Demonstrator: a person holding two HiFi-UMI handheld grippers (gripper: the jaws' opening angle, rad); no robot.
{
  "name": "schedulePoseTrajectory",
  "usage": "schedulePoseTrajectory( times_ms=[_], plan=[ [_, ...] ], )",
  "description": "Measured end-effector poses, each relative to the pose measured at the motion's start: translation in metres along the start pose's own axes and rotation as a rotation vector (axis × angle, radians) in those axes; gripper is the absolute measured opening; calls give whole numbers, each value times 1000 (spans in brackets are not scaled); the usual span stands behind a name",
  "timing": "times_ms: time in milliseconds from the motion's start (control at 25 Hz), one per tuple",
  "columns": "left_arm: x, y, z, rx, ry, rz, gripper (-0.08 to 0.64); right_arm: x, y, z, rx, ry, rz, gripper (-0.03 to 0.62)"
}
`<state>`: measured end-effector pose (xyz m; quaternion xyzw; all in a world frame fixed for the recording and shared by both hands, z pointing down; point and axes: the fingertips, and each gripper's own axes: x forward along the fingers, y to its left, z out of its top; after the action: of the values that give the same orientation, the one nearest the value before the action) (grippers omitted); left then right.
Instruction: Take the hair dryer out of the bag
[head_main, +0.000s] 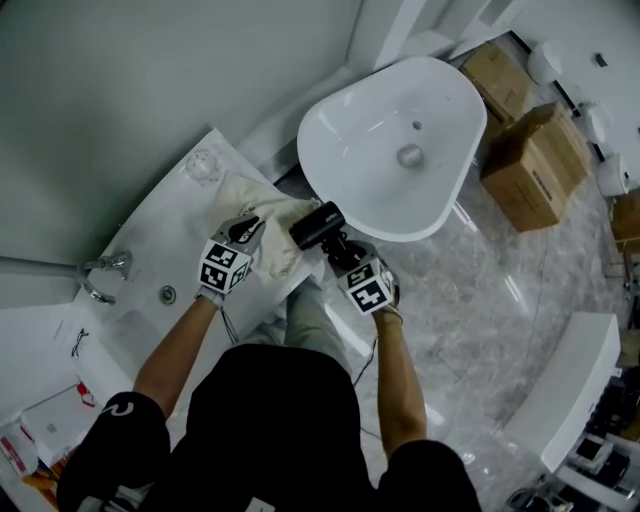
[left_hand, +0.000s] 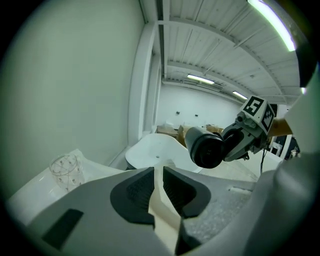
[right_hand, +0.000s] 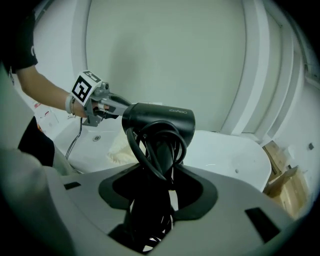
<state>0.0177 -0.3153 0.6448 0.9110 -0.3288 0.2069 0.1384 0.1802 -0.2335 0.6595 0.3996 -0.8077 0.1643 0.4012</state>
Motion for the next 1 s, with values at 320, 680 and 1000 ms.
schedulePoseTrajectory(
  times_ms=[320,680,1000],
  plan=[
    [-79,17,42,-26,-184,148,0,15,18,77,-33,-93,63,183],
    [-149,59,23,-139,-265,310,-2,80,68,151,-105,-137,167,183],
    [-170,78,-8,-211,-259,388,-2,154,92,137,-138,-50,216,183]
  ],
)
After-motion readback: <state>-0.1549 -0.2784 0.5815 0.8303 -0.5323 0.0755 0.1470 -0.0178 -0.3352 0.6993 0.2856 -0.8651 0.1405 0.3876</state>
